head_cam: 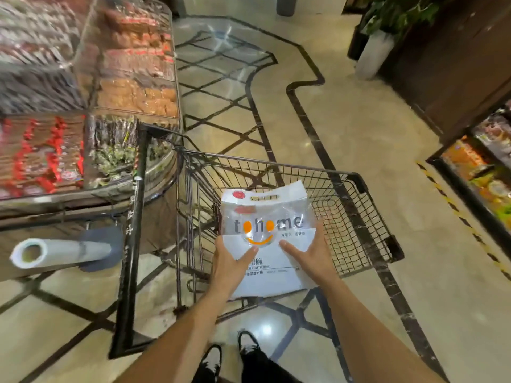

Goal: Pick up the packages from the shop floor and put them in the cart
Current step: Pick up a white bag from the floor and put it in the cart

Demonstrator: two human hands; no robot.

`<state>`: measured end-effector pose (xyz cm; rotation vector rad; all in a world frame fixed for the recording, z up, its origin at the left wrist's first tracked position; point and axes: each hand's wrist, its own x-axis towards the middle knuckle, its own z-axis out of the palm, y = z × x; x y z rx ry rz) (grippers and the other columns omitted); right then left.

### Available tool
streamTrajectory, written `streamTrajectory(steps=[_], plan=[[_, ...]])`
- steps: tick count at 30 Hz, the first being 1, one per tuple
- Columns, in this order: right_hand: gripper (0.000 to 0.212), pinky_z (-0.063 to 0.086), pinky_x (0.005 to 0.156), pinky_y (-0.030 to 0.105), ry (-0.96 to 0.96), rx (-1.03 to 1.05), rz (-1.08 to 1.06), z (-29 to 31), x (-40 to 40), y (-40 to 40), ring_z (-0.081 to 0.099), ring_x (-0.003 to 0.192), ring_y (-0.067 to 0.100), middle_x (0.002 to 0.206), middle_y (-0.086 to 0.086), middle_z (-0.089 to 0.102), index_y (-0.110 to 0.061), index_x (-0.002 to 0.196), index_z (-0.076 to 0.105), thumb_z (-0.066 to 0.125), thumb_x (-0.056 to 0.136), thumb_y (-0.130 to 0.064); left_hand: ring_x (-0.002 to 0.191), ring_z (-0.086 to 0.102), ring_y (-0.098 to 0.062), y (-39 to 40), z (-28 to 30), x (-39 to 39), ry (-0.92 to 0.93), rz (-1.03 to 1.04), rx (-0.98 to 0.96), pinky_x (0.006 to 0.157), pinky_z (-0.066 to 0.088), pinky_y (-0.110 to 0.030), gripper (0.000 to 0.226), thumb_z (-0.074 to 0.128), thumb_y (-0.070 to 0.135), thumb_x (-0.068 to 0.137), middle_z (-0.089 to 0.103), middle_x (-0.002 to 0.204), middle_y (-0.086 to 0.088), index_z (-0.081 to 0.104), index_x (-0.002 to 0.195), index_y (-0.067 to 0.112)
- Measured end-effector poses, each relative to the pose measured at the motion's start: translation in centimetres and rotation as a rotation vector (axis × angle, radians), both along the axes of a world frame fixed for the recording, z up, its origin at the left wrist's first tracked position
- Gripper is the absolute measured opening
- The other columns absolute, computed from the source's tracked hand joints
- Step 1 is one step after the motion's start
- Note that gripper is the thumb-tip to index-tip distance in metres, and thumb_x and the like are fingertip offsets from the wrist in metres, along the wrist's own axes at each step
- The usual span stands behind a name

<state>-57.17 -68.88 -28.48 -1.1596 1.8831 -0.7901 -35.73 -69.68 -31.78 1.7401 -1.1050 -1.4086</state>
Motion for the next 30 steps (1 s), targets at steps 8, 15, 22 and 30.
streamTrajectory(steps=[8,15,22,30], plan=[[0.112,0.038,0.114,0.041,-0.107,0.143,0.145,-6.9,-2.2,-2.5,0.043,0.141,0.022,0.156,-0.001,0.043,-0.027,0.157,0.024,0.092,0.070,-0.045,0.123,0.056,-0.022,0.5,-4.7,-2.5,-0.070,0.106,0.184,0.099,0.048,-0.034,0.076,0.082,0.019,0.089,0.056,0.141,-0.008,0.036,0.148,0.008],[0.103,0.039,0.113,0.042,-0.075,0.264,0.175,-10.8,-3.6,-3.0,0.046,0.141,0.029,0.154,0.004,0.048,-0.021,0.157,0.027,0.084,0.077,-0.053,0.114,0.063,-0.029,-1.1,-6.9,-3.8,-0.165,0.088,0.363,0.093,0.054,-0.039,0.085,0.085,0.034,0.084,0.060,0.136,-0.013,0.033,0.147,0.008],[0.094,0.026,0.120,0.043,0.130,0.359,0.298,-10.8,-3.6,-4.1,0.025,0.153,0.034,0.168,0.016,0.022,-0.010,0.162,0.014,0.072,0.093,-0.039,0.153,0.033,-0.030,-3.1,-2.7,-4.5,-0.426,-0.234,0.194,0.121,0.028,-0.036,0.086,0.067,0.042,0.097,0.033,0.167,-0.014,0.024,0.164,0.009],[0.079,0.033,0.118,0.045,0.280,0.026,0.517,-1.5,1.3,-9.4,0.034,0.149,0.032,0.163,0.013,0.035,-0.010,0.159,0.029,0.063,0.098,-0.046,0.157,0.022,-0.031,-4.3,7.3,0.1,-0.974,-0.423,-0.188,0.127,0.021,-0.047,0.076,0.047,0.055,0.101,0.028,0.170,-0.011,0.026,0.165,0.020]])
